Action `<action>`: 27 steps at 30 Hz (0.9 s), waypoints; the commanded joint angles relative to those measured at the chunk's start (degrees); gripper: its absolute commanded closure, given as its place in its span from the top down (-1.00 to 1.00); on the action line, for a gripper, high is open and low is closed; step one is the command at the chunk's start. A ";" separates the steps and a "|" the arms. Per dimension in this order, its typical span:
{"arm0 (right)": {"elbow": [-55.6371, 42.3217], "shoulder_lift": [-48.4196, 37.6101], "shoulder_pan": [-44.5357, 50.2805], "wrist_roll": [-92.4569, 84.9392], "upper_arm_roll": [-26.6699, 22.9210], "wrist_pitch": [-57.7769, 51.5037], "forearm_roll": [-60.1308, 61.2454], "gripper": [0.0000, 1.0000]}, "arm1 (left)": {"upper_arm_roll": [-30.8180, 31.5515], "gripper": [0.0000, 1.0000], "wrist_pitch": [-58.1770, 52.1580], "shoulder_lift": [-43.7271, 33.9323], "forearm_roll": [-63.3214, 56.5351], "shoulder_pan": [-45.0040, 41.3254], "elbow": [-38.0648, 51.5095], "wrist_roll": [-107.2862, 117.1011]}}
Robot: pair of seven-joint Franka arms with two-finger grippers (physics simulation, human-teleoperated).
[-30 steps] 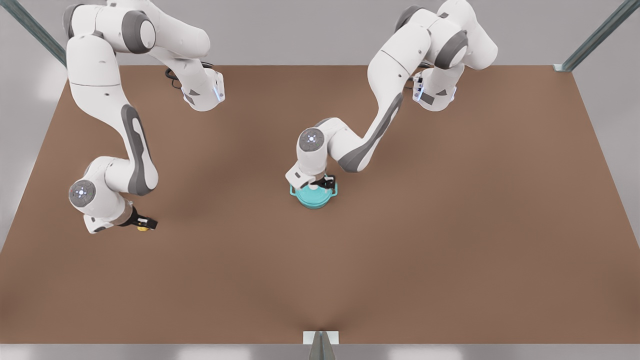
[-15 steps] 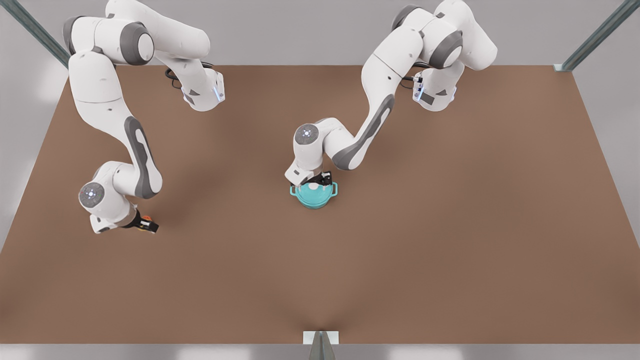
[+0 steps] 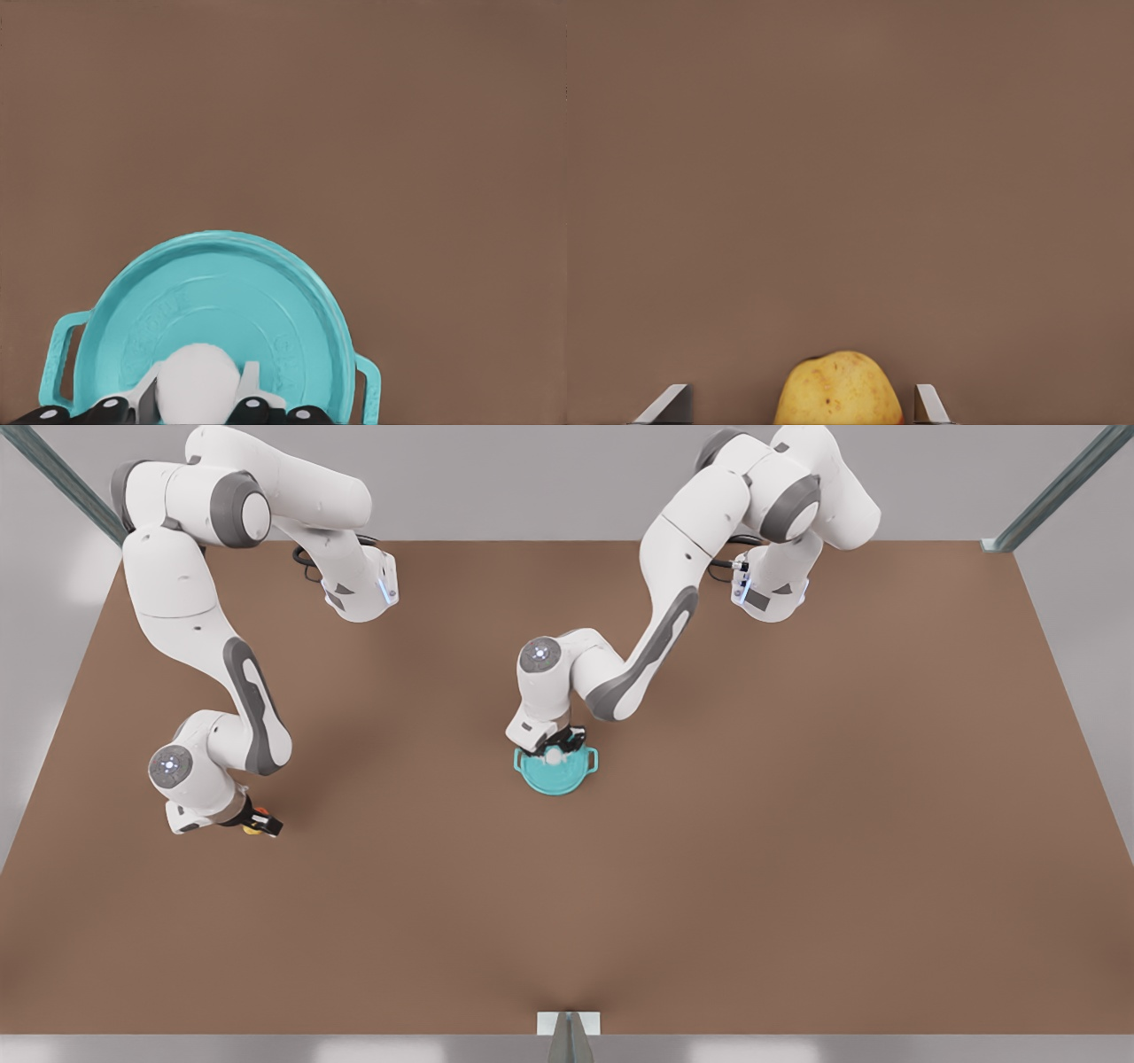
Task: Open the pot lid and put the potato into the pot
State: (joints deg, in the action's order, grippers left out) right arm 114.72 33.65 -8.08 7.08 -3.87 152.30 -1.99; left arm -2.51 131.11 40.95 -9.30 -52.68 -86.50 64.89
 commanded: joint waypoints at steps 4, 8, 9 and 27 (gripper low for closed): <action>-0.02 -0.08 0.00 0.13 0.00 1.06 0.14 0.44 | -0.04 -0.44 -7.79 0.53 2.18 9.34 7.66 -5.73; -0.02 -0.17 0.00 0.39 0.00 0.71 0.14 0.29 | 0.40 -0.43 -6.49 7.47 4.11 30.26 12.32 -35.44; -0.02 -0.17 0.00 0.57 0.00 0.71 0.14 0.26 | 0.40 -0.43 -2.97 9.84 4.20 32.11 12.50 -36.24; 0.77 -0.43 0.53 1.18 0.09 0.71 0.14 0.06 | -0.48 1.00 -40.14 -26.45 19.59 46.44 2.48 -69.21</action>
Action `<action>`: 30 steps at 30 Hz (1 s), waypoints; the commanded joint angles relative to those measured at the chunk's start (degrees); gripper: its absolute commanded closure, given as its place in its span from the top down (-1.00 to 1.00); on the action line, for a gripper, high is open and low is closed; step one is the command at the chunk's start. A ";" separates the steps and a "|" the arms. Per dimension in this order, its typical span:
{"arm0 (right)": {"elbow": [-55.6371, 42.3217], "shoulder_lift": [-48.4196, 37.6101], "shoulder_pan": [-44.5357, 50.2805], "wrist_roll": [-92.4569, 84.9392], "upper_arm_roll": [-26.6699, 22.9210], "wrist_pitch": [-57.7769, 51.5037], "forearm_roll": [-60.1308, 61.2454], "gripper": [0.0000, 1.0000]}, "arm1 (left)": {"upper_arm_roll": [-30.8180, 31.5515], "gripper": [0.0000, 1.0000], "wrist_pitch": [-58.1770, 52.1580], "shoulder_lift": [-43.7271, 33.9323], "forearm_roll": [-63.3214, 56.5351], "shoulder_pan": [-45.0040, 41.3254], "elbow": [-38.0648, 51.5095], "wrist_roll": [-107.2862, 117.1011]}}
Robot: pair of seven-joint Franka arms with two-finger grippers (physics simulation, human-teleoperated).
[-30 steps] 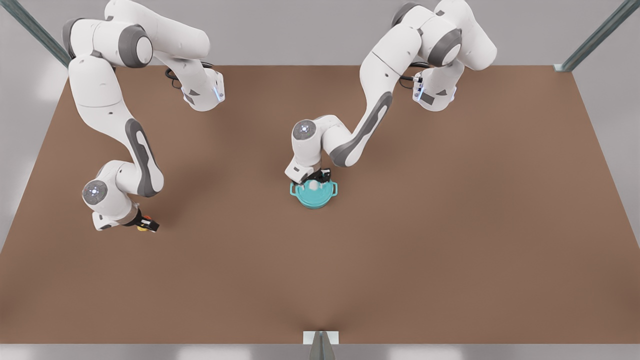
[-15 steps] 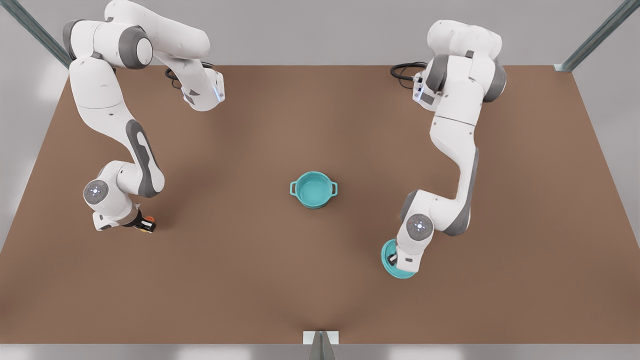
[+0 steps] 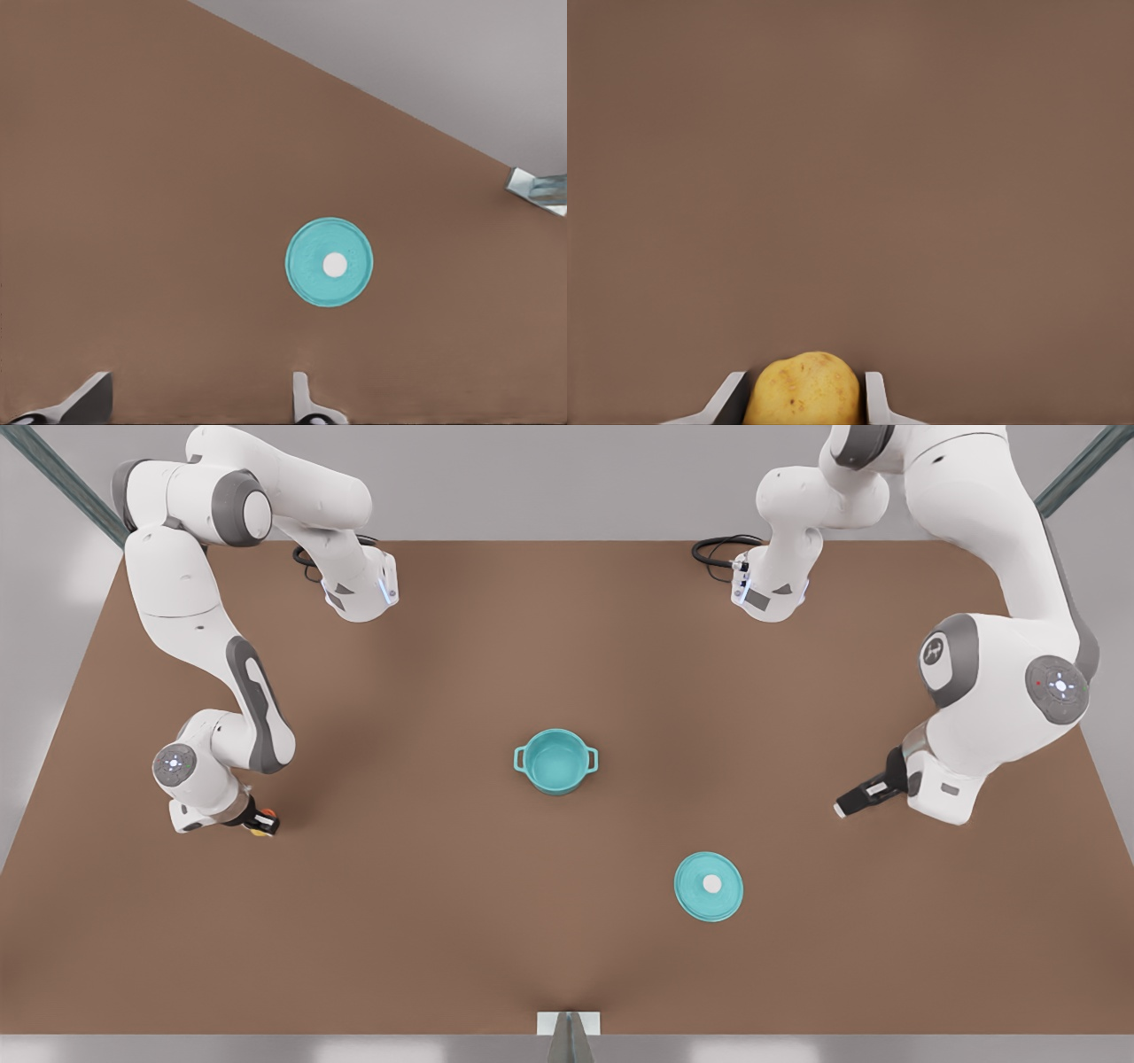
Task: Open the pot lid and put the potato into the pot
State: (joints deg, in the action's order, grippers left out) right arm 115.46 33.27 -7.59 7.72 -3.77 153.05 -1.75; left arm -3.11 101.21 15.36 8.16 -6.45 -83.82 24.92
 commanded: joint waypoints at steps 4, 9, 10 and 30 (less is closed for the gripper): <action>-0.06 -0.75 -0.06 0.54 -0.01 -0.47 -0.10 0.06 | -0.50 1.00 -9.01 -0.24 1.41 0.65 -0.55 -26.94; 0.03 -1.71 0.03 0.72 -0.01 -1.08 -0.10 0.06 | -0.06 1.00 -9.01 -0.41 -0.25 -0.06 0.15 -26.85; -0.06 -2.59 0.03 0.72 0.17 -2.23 -0.01 0.06 | -0.06 1.00 -9.10 -0.50 0.45 0.03 0.15 -26.85; -1.55 -10.77 14.79 25.06 2.28 -16.02 3.77 0.06 | 0.73 1.00 -9.98 -0.24 0.45 -0.94 -0.73 -23.34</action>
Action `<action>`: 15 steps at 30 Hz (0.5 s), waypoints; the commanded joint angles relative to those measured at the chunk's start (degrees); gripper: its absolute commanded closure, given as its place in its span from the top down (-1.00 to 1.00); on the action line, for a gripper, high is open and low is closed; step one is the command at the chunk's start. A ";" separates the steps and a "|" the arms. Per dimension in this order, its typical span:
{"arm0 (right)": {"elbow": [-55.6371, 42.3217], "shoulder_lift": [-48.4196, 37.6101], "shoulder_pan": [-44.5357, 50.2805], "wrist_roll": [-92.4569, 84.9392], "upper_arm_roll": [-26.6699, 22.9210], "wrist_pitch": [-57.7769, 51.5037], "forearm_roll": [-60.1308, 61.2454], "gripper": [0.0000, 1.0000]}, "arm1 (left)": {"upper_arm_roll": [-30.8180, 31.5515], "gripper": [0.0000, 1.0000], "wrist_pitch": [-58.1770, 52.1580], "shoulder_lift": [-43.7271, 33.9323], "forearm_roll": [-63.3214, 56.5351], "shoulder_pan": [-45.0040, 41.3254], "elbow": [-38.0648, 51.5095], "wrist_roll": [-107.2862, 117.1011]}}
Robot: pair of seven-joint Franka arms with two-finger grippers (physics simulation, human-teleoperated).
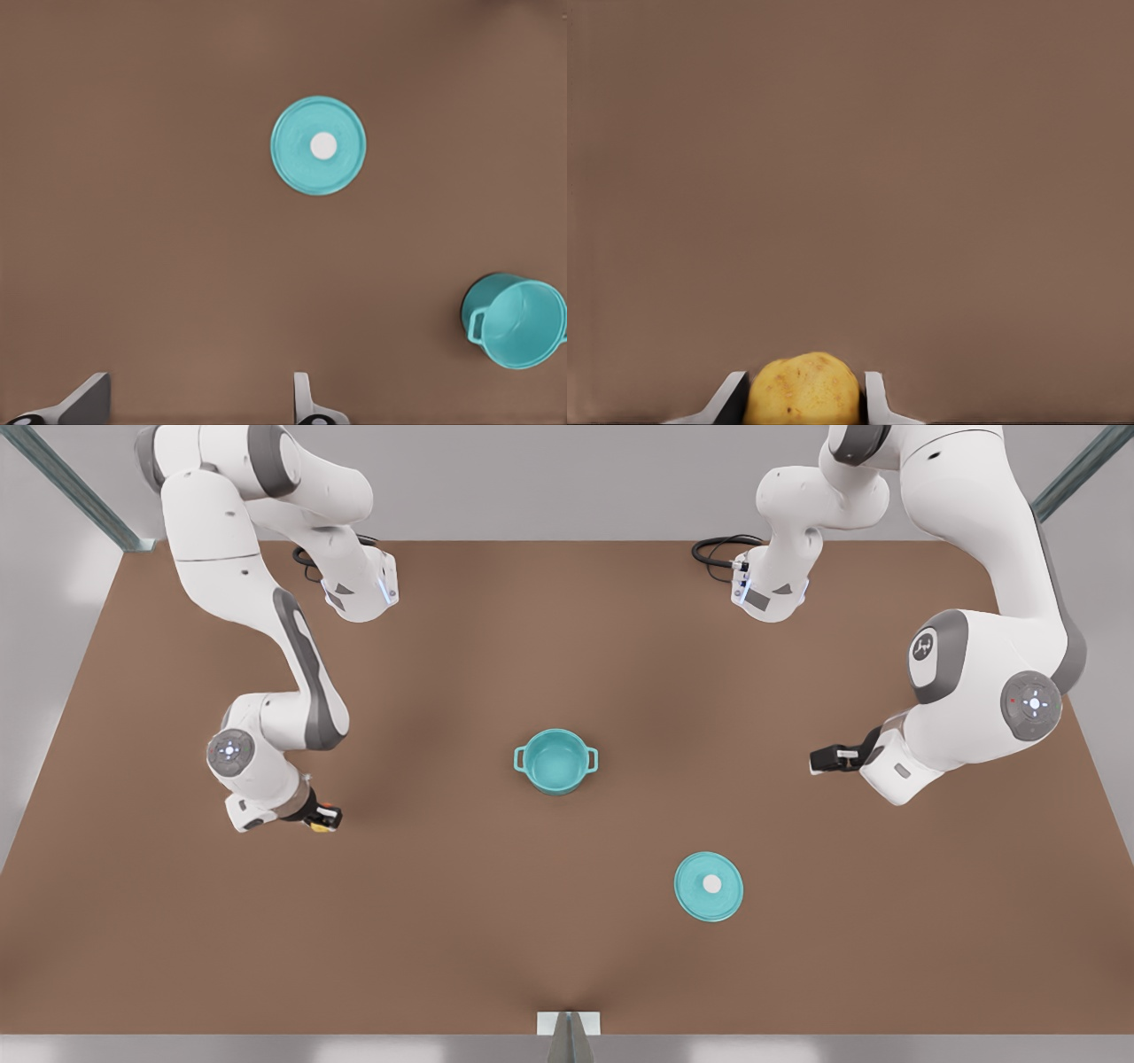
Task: Open the pot lid and put the potato into the pot
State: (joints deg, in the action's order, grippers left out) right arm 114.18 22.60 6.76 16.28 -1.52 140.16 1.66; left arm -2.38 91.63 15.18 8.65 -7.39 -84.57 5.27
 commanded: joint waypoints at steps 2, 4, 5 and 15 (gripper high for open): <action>-1.07 -0.45 3.69 19.66 0.11 -4.28 2.21 0.06 | 0.00 1.00 -0.49 -0.07 -0.12 0.00 0.02 -3.69; -2.30 -1.33 5.98 23.44 0.20 -6.92 3.26 0.06 | 0.00 1.00 -0.49 -0.07 -0.12 0.00 0.02 -3.69; -2.91 -1.59 7.65 25.29 0.55 -8.06 3.79 0.06 | 0.00 1.00 -0.57 -0.07 -0.12 0.00 0.02 -3.69; -11.17 0.87 24.17 48.93 0.46 -13.07 5.46 0.06 | 0.00 1.00 -0.57 -0.07 -0.13 -0.44 -0.33 -3.16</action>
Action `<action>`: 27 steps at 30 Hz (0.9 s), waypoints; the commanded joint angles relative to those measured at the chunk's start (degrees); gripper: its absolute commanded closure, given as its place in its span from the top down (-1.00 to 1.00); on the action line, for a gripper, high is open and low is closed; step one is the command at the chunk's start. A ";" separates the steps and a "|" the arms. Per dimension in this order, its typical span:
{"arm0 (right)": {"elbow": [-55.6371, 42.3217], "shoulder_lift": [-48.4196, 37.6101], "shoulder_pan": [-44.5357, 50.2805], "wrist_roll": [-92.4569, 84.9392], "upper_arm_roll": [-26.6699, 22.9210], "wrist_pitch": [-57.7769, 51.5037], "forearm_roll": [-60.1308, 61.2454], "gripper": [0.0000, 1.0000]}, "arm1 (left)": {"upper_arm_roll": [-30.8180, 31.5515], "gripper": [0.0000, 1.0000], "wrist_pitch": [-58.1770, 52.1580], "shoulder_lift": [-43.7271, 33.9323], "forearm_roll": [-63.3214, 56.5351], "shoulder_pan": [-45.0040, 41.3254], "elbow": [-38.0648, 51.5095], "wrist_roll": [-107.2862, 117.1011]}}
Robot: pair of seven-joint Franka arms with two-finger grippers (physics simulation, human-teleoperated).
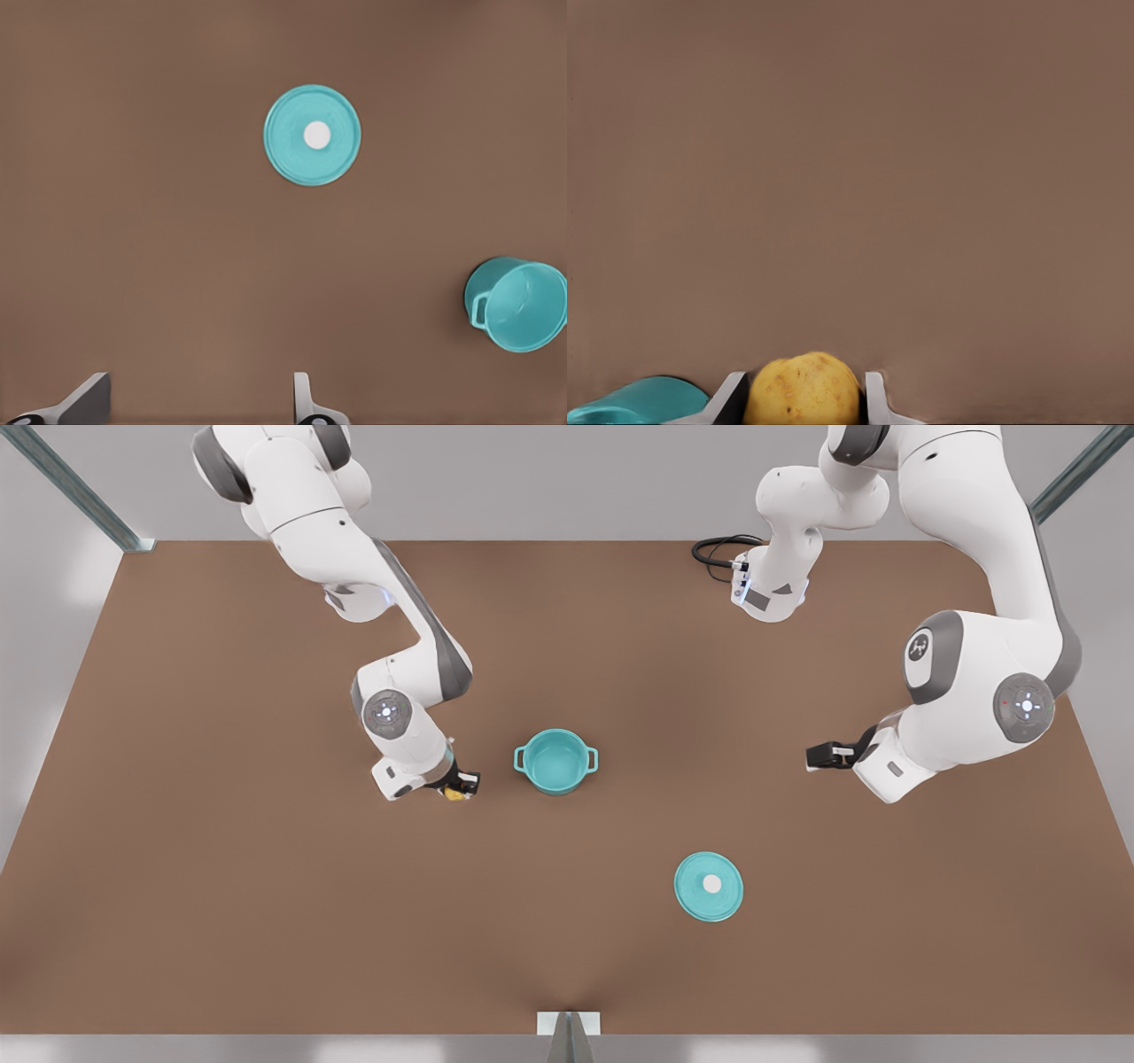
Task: Open the pot lid and put the potato into the pot
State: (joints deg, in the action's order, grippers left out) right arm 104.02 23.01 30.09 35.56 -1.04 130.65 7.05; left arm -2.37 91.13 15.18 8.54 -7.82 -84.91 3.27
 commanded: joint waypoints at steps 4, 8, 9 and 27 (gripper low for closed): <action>-6.19 3.18 6.38 35.54 -0.11 -4.18 2.97 0.06 | 0.00 1.00 -0.08 -0.06 -0.10 0.00 -0.08 -1.16; -15.07 8.72 9.45 40.46 -0.37 -7.95 2.97 0.06 | 0.00 1.00 -0.08 -0.06 -0.10 0.00 0.01 -1.08; -15.60 9.86 10.07 41.34 -0.37 -7.87 2.97 0.06 | 0.00 1.00 -0.08 -0.06 -0.10 0.00 0.01 -1.08; -16.66 15.49 15.35 44.77 -2.13 -6.99 2.18 1.00 | 0.53 1.00 -0.08 0.02 -0.54 -0.35 -0.43 -0.99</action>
State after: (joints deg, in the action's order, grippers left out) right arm 87.43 38.57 45.44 69.07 -3.15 123.81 9.40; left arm -1.85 91.08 15.31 8.06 -8.18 -85.24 2.44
